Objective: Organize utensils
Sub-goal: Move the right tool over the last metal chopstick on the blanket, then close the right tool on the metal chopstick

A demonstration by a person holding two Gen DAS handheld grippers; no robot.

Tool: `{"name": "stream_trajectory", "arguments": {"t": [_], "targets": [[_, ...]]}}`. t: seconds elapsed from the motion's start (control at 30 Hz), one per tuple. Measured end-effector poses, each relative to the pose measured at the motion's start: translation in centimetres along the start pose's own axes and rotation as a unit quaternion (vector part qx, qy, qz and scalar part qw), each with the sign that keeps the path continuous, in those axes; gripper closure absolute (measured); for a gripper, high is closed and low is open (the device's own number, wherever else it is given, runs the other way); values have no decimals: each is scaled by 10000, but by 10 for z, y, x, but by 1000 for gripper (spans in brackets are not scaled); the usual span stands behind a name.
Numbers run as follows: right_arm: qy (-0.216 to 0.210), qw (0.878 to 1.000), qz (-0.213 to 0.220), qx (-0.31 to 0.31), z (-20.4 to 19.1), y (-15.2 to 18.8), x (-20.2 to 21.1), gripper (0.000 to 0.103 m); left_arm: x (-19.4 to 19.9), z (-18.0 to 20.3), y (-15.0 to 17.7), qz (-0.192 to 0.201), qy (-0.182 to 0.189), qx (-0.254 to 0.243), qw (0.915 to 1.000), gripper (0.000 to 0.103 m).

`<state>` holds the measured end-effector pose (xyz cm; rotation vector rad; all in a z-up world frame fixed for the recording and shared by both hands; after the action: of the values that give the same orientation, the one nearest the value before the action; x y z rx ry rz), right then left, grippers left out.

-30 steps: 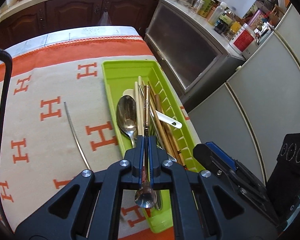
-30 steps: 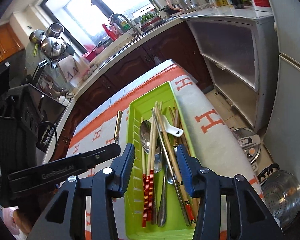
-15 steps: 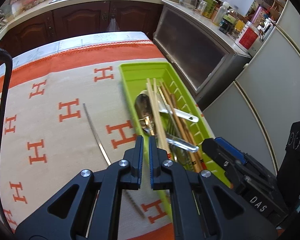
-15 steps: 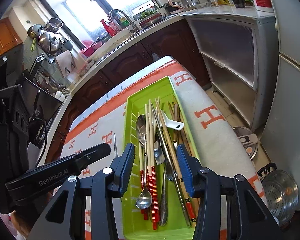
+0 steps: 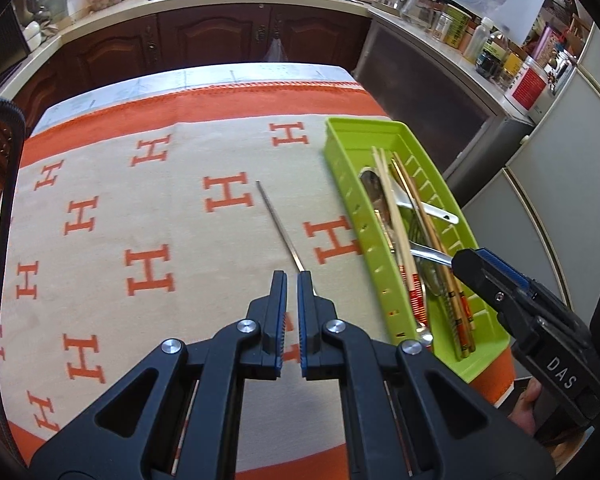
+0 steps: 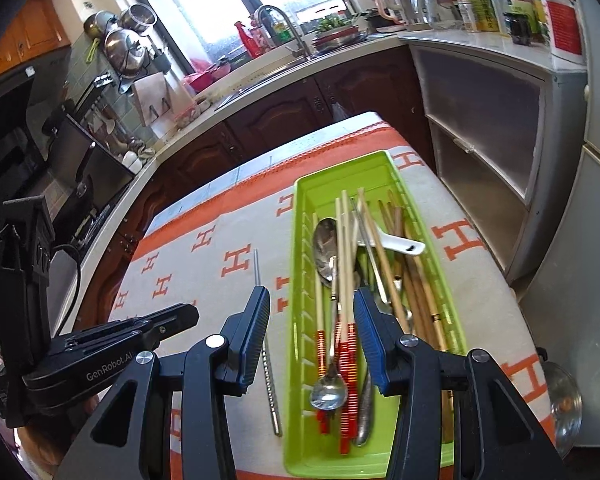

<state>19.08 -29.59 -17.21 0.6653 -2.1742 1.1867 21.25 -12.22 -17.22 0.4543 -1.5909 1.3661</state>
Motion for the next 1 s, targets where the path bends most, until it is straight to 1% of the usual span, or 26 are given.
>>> {"name": "stream_trajectory", "arguments": {"t": [0.2,0.37,0.43,0.53,0.67,0.77,0.87,0.93,1.0], "targets": [[-22,9980,-196,598,-41,8,-14,59,8,-33,8,126,-302,183,9993,101],[103,9932,-500,1046,-71,18,-42,59,9,-64,17,124,-436,462,9979,101],[154,9911,-619,1170,-80,21,-56,62,8,-73,21,112,-454,562,9973,101],[349,9845,-925,1447,-92,32,-82,69,7,-86,26,98,-466,685,9965,101],[674,9749,-1393,1601,-94,45,-115,77,4,-96,32,62,-437,803,9958,101],[885,9690,-1619,1645,-90,52,-131,79,1,-99,35,44,-402,847,9956,101],[1036,9650,-1771,1635,-79,53,-144,80,-2,-101,36,24,-359,876,9955,101],[1093,9626,-1848,1654,-77,55,-152,83,-4,-101,36,6,-343,885,9955,101],[1118,9614,-1841,1712,-77,55,-155,84,-7,-101,37,-20,-320,892,9955,101]]}}
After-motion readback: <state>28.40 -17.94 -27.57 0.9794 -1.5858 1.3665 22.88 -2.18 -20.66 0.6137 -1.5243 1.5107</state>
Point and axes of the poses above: each gripper's, at about its wrist camera, not at the fingertips, and x roughly against the way its jaws point, z to its right, y to its underside, the point moved 9 cm from there along -x, roughly the way its jaws point, and after that the axes turned 8 degrees about -x, right-handed, at the moved point
